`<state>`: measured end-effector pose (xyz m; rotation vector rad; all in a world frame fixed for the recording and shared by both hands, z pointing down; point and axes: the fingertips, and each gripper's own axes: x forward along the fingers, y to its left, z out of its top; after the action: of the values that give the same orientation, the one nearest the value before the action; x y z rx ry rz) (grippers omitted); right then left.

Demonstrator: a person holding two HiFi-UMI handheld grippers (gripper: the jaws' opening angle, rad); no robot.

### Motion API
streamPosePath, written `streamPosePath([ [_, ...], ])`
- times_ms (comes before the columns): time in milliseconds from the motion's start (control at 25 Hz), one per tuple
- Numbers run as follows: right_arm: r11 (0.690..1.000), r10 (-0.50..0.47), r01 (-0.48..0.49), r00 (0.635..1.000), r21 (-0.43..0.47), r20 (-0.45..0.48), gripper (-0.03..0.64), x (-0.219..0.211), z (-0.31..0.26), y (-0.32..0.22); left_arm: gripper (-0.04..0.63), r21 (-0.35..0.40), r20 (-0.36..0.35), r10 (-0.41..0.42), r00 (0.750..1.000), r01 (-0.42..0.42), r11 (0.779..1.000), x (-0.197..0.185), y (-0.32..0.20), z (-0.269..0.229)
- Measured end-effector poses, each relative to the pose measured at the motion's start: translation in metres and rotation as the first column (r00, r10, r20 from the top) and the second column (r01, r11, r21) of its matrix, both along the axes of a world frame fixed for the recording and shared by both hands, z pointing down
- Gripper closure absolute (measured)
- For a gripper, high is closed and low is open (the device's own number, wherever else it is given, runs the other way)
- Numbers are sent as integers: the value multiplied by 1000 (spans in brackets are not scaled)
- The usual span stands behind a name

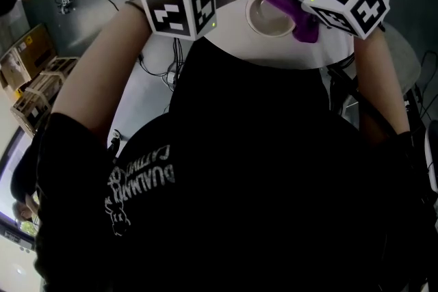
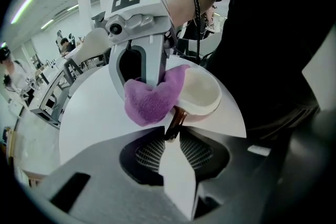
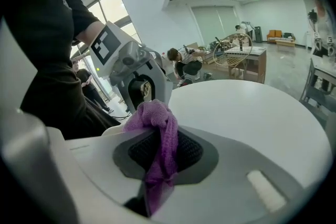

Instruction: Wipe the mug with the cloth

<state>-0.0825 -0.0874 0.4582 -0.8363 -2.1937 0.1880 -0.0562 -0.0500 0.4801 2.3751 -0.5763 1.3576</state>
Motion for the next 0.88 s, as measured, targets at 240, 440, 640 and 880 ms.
streamPosePath([
  [240,996,-94,94,996,-2,7,549,0,2,10,509,2,-10,-33,999,33,999,4,-1,5],
  [440,995,-92,91,996,-27,-23,549,-3,3,11,509,1,-15,-67,998,67,998,3,-3,2],
  [640,996,-84,82,996,-30,-42,549,-1,5,10,511,2,-10,-77,997,77,997,5,-4,1],
  [880,996,-84,85,994,4,-63,551,4,6,8,511,4,-20,-111,994,111,994,8,-5,-6],
])
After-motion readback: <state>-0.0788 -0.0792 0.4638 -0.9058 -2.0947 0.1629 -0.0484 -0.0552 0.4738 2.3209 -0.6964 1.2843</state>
